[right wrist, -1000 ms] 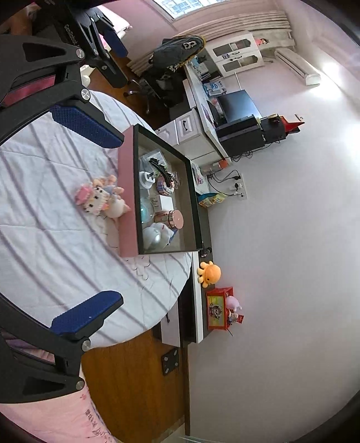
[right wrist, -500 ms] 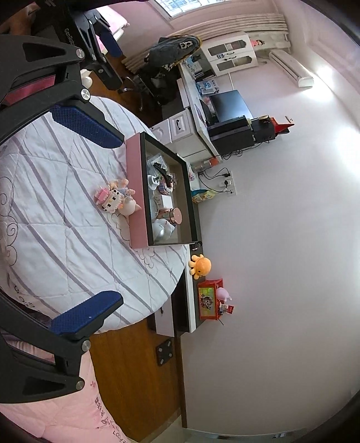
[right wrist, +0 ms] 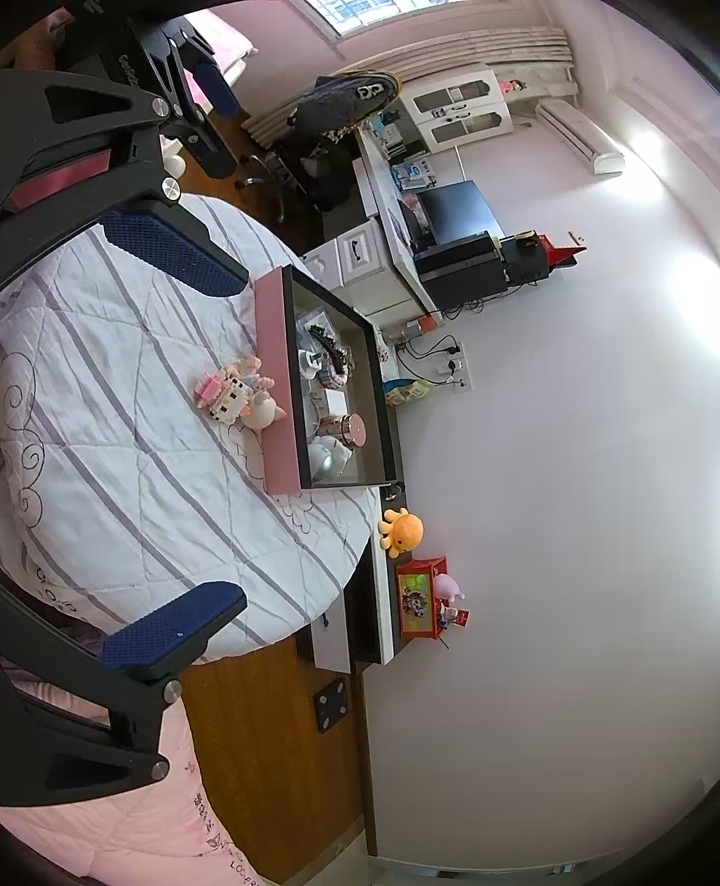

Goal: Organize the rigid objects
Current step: 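Withdraw both tools and move toward the doll and block cat, then grasp the block cat figure with the right tool while the left tool grasps the doll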

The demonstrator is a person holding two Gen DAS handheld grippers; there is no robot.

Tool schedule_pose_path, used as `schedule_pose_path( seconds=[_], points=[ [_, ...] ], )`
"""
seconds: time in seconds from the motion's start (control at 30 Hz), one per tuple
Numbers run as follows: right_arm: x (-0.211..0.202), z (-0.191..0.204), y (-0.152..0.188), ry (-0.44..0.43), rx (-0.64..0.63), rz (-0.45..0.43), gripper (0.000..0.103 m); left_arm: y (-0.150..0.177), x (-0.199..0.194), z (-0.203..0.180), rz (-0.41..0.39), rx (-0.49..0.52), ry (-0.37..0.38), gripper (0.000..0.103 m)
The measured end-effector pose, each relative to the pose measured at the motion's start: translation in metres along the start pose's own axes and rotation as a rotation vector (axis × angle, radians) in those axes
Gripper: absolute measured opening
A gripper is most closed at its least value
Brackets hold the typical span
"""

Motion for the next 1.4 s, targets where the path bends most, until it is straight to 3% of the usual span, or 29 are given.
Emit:
schedule_pose_path(
  seconds=[0.23, 0.63, 0.97, 1.07, 1.17, 1.4],
  points=[
    [0.032, 0.001, 0.009, -0.011, -0.02, 0.078, 0.103, 0.003, 0.023, 0.007, 0.036, -0.013, -0.013, 0.103],
    [0.153, 0.016, 0.038, -0.038, -0.126, 0.318, 0.103, 0.014, 0.094, 0.018, 0.135, -0.016, -0.026, 0.103],
    [0.22, 0.029, 0.053, -0.068, -0.183, 0.42, 0.102, 0.023, 0.141, 0.021, 0.21, -0.017, -0.032, 0.103],
    [0.226, 0.028, 0.052, -0.065, -0.196, 0.406, 0.094, 0.025, 0.15, 0.021, 0.224, -0.015, -0.032, 0.103],
    [0.226, 0.03, 0.048, -0.055, -0.23, 0.386, 0.063, 0.026, 0.159, 0.016, 0.234, -0.007, -0.028, 0.103],
    [0.216, 0.014, 0.049, -0.069, -0.215, 0.378, 0.06, 0.022, 0.175, -0.009, 0.244, 0.042, 0.017, 0.103]
  ],
)
Point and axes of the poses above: each gripper's, at about its wrist camera, not at the fingertips, and x roughly the way its jaws point, z to its left, y to its underside, the point moved 3 cm from there along x, roughly the way its jaws point, and after that the axes turned 4 degrees about -x, right-handed, at the moved point
